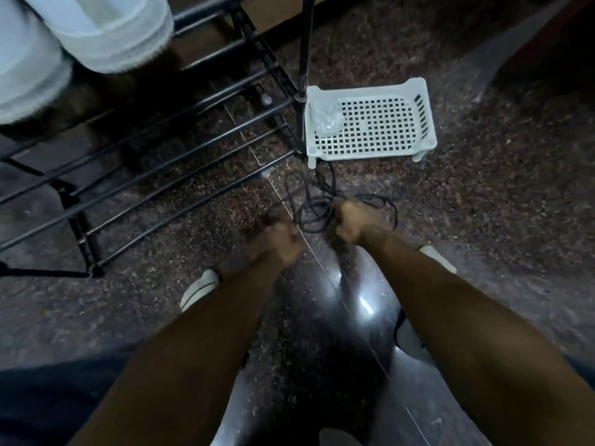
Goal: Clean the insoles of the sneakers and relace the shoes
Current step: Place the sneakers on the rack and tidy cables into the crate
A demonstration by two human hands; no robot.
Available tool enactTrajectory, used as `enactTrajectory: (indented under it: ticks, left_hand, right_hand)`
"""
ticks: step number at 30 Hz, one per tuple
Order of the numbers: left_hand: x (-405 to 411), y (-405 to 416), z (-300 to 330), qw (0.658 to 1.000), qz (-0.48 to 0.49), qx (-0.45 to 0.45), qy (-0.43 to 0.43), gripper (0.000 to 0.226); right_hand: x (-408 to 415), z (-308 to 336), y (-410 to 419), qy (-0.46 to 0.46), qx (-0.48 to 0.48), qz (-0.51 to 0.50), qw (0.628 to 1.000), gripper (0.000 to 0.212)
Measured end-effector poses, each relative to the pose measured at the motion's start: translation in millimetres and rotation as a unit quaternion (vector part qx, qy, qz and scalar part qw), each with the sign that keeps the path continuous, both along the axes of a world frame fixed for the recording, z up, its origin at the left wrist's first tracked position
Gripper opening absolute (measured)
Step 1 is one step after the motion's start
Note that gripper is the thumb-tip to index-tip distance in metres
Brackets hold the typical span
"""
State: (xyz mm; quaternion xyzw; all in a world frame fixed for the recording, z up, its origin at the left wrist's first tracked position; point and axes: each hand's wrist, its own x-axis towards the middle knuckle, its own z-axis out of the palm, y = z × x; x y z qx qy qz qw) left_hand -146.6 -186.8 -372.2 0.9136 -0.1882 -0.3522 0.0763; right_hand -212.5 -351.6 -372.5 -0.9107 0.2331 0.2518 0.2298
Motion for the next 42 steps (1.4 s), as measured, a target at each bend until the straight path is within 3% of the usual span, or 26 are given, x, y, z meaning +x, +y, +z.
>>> enactTrajectory:
  ticks: [4, 9, 14, 18, 21, 28, 30, 33, 35, 38, 42]
  left_hand:
    - [12.8, -2.6, -25.1, 0.999, 0.000, -0.033, 0.000, 0.028]
    - [28.3, -13.8, -37.2, 0.999, 0.005, -0.046, -0.006, 0.050]
    - [35.2, -24.1, -50.0, 0.997, 0.037, -0.063, 0.015, 0.052]
    - [40.0, -31.8, -56.8, 0.994, 0.037, -0.098, 0.007, 0.050]
    - [45.6, -45.5, -50.0, 0.992, 0.044, -0.114, 0.009, 0.015]
    - [67.0, -59.3, -7.9, 0.925, 0.259, -0.252, 0.120, 0.022]
    - [72.1, -51.4, -2.7, 0.920, 0.281, -0.261, 0.084, 0.024]
    - [77.3, -39.4, 14.3, 0.912, 0.312, -0.265, 0.030, 0.024]
    - [76.3, -35.8, 33.5, 0.918, 0.283, -0.276, 0.022, 0.025]
    - [67.0, -43.0, 72.9, 0.941, 0.118, -0.316, 0.019, 0.024]
    - [55.5, -71.1, 136.4, 0.946, -0.050, -0.320, 0.016, 0.031]
  right_hand:
    - [29.3, -15.3, 5.1, -0.003, -0.033, 0.025, 0.999, 0.057]
    - [46.6, -37.8, 5.7, 0.026, -0.066, 0.055, 0.996, 0.054]
    - [53.7, -44.7, -4.4, 0.031, -0.063, 0.051, 0.996, 0.032]
    - [60.0, -42.3, -16.7, 0.016, 0.079, -0.011, 0.997, 0.017]
    - [67.8, -30.1, -33.0, -0.006, 0.199, -0.020, 0.980, 0.009]
    - [75.6, 31.8, -97.1, -0.007, 0.136, -0.006, 0.991, 0.017]
    - [70.2, 54.0, -118.2, -0.016, 0.097, -0.005, 0.995, 0.008]
    - [59.2, 89.1, -142.0, -0.079, 0.087, -0.055, 0.992, 0.014]
    - [51.6, 110.6, -146.2, -0.131, 0.122, -0.103, 0.978, 0.022]
    - [46.0, 136.7, -129.5, -0.158, 0.132, -0.077, 0.976, 0.011]
    - [40.5, 169.4, -77.8, -0.157, 0.202, -0.036, 0.966, 0.054]
